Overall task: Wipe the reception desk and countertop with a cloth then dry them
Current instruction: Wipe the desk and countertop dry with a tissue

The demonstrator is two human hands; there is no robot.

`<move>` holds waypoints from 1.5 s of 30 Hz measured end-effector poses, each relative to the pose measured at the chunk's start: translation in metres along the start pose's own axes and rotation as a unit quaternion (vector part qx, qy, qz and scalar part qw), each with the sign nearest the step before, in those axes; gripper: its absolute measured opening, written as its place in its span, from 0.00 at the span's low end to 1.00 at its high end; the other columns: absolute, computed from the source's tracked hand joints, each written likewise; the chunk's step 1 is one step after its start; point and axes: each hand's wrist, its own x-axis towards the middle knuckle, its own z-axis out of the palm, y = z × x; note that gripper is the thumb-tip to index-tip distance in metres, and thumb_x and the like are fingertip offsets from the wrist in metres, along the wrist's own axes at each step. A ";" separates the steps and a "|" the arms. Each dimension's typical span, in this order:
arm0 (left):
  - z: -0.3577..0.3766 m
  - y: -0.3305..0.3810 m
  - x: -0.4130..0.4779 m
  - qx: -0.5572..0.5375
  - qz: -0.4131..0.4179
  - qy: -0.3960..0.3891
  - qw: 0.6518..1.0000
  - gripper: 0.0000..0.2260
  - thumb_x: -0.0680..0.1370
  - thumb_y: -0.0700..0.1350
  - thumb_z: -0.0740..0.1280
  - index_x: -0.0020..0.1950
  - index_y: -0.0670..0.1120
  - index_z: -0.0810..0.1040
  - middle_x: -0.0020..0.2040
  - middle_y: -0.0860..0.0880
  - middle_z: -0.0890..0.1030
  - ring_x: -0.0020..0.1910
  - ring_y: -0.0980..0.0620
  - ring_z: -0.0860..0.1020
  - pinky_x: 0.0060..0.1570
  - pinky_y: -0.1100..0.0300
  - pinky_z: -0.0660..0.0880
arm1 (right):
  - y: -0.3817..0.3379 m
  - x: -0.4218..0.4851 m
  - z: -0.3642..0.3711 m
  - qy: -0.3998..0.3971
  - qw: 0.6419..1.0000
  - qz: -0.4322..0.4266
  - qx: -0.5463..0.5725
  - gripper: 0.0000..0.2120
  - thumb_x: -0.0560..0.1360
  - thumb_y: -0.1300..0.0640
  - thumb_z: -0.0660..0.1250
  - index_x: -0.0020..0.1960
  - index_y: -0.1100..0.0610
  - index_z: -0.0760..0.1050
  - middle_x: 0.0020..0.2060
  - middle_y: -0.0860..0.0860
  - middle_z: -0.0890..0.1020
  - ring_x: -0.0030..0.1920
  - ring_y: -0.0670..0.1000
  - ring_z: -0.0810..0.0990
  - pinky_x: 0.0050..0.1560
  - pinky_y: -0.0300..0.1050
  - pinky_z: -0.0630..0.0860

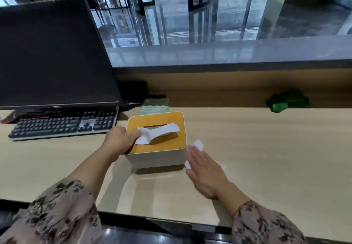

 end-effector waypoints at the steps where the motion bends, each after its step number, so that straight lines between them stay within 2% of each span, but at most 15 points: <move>1: -0.002 -0.003 0.000 -0.001 0.001 -0.003 1.000 0.17 0.74 0.54 0.67 0.39 0.40 0.77 0.35 0.43 0.74 0.34 0.46 0.72 0.35 0.56 0.66 | 0.023 0.001 -0.002 0.008 0.999 0.031 -0.018 0.47 0.65 0.38 0.19 0.78 0.58 0.40 0.78 0.52 0.41 0.75 0.47 0.33 0.71 0.39 0.31; 4: -0.008 -0.008 -0.004 -0.001 0.017 -0.023 1.000 0.15 0.75 0.53 0.67 0.36 0.42 0.73 0.33 0.43 0.71 0.32 0.47 0.68 0.33 0.58 0.62 | 0.080 -0.003 -0.009 -0.001 0.990 0.144 -0.016 0.54 0.61 0.32 0.13 0.78 0.59 0.39 0.78 0.53 0.41 0.77 0.49 0.38 0.75 0.42 0.39; 8: -0.015 -0.015 -0.009 -0.003 0.026 -0.054 0.998 0.15 0.73 0.54 0.68 0.36 0.43 0.72 0.33 0.43 0.70 0.33 0.48 0.68 0.35 0.56 0.62 | 0.076 -0.002 -0.012 -0.009 0.978 0.202 0.042 0.38 0.76 0.37 0.33 0.78 0.62 0.39 0.77 0.56 0.40 0.77 0.52 0.38 0.76 0.45 0.38; 11: -0.017 -0.022 -0.007 -0.020 0.017 -0.075 0.997 0.20 0.73 0.54 0.68 0.40 0.35 0.77 0.34 0.41 0.76 0.33 0.48 0.73 0.36 0.55 0.67 | 0.032 0.003 0.001 0.041 0.991 0.114 0.062 0.41 0.76 0.37 0.29 0.77 0.64 0.46 0.77 0.56 0.44 0.78 0.56 0.46 0.74 0.41 0.36; 13: -0.017 -0.024 -0.007 -0.025 0.016 -0.080 0.996 0.21 0.74 0.52 0.68 0.44 0.32 0.78 0.36 0.39 0.79 0.34 0.47 0.75 0.36 0.55 0.69 | 0.004 0.003 0.006 0.040 0.997 0.019 0.066 0.39 0.75 0.38 0.30 0.78 0.61 0.44 0.75 0.53 0.40 0.77 0.54 0.41 0.72 0.39 0.32; 15: -0.016 -0.023 -0.008 -0.025 0.019 -0.084 0.996 0.20 0.75 0.51 0.67 0.43 0.32 0.77 0.34 0.41 0.78 0.34 0.47 0.75 0.36 0.55 0.68 | -0.005 0.002 0.005 -0.015 0.995 -0.048 0.089 0.36 0.75 0.38 0.33 0.78 0.55 0.38 0.74 0.48 0.35 0.75 0.48 0.32 0.72 0.39 0.31; 18: -0.013 -0.016 -0.012 -0.023 0.028 -0.094 0.995 0.15 0.76 0.49 0.67 0.37 0.38 0.75 0.33 0.43 0.73 0.32 0.48 0.71 0.34 0.56 0.65 | 0.023 0.010 -0.001 0.002 0.996 -0.085 0.037 0.36 0.76 0.38 0.31 0.78 0.56 0.42 0.75 0.48 0.41 0.77 0.50 0.40 0.72 0.38 0.34; 24: -0.011 -0.003 -0.015 -0.013 0.033 -0.108 0.994 0.12 0.76 0.47 0.67 0.35 0.44 0.74 0.27 0.51 0.72 0.27 0.51 0.69 0.29 0.60 0.64 | 0.127 0.032 -0.022 -0.008 0.996 0.089 -0.012 0.54 0.63 0.30 0.16 0.78 0.59 0.43 0.78 0.53 0.44 0.77 0.49 0.40 0.74 0.42 0.40; 28: -0.014 0.008 -0.019 -0.008 0.033 -0.135 0.990 0.10 0.77 0.44 0.67 0.36 0.45 0.77 0.23 0.55 0.74 0.20 0.58 0.70 0.21 0.67 0.65 | 0.117 0.043 -0.026 0.025 0.989 0.141 0.026 0.45 0.71 0.36 0.26 0.78 0.64 0.47 0.78 0.58 0.49 0.78 0.54 0.46 0.75 0.46 0.42; 32: -0.021 0.011 -0.022 0.006 0.039 -0.174 0.984 0.09 0.77 0.46 0.68 0.42 0.42 0.81 0.29 0.50 0.76 0.25 0.55 0.72 0.25 0.64 0.67 | 0.056 0.050 -0.006 0.023 0.998 -0.045 0.044 0.35 0.80 0.41 0.37 0.75 0.65 0.59 0.75 0.60 0.60 0.75 0.58 0.60 0.74 0.46 0.47; 35: -0.028 0.007 -0.020 0.008 0.035 -0.191 0.981 0.06 0.76 0.45 0.68 0.42 0.46 0.83 0.32 0.46 0.77 0.28 0.52 0.72 0.28 0.61 0.66 | 0.037 0.066 0.012 -0.036 0.985 -0.155 0.071 0.30 0.80 0.49 0.51 0.79 0.55 0.47 0.78 0.50 0.49 0.78 0.48 0.47 0.76 0.45 0.46; 37: -0.033 0.005 -0.020 0.013 0.039 -0.202 0.978 0.05 0.76 0.45 0.68 0.45 0.47 0.84 0.36 0.43 0.80 0.31 0.50 0.74 0.30 0.59 0.69 | 0.037 0.075 0.007 -0.032 0.979 -0.199 0.043 0.30 0.81 0.49 0.49 0.79 0.55 0.44 0.78 0.49 0.45 0.77 0.46 0.42 0.76 0.45 0.43; 39: -0.034 0.005 -0.019 0.013 0.042 -0.207 0.977 0.05 0.76 0.46 0.69 0.46 0.48 0.84 0.40 0.41 0.83 0.34 0.50 0.77 0.32 0.57 0.72 | 0.047 0.088 -0.005 -0.043 0.976 -0.212 0.010 0.33 0.78 0.41 0.35 0.79 0.57 0.42 0.76 0.48 0.40 0.76 0.46 0.37 0.74 0.42 0.34; 42: -0.030 0.010 -0.016 0.006 0.047 -0.203 0.978 0.04 0.76 0.47 0.70 0.46 0.49 0.85 0.42 0.44 0.85 0.35 0.50 0.80 0.34 0.55 0.76 | 0.083 0.115 -0.023 -0.018 0.992 -0.124 -0.007 0.40 0.74 0.37 0.28 0.78 0.59 0.44 0.78 0.52 0.45 0.78 0.50 0.42 0.74 0.41 0.35; 45: -0.026 0.015 -0.013 -0.002 0.047 -0.207 0.977 0.05 0.75 0.47 0.70 0.46 0.48 0.85 0.42 0.44 0.85 0.36 0.49 0.82 0.36 0.54 0.77 | 0.126 0.137 -0.038 0.029 0.999 0.020 -0.033 0.30 0.80 0.44 0.41 0.74 0.62 0.56 0.71 0.58 0.62 0.73 0.58 0.59 0.75 0.47 0.49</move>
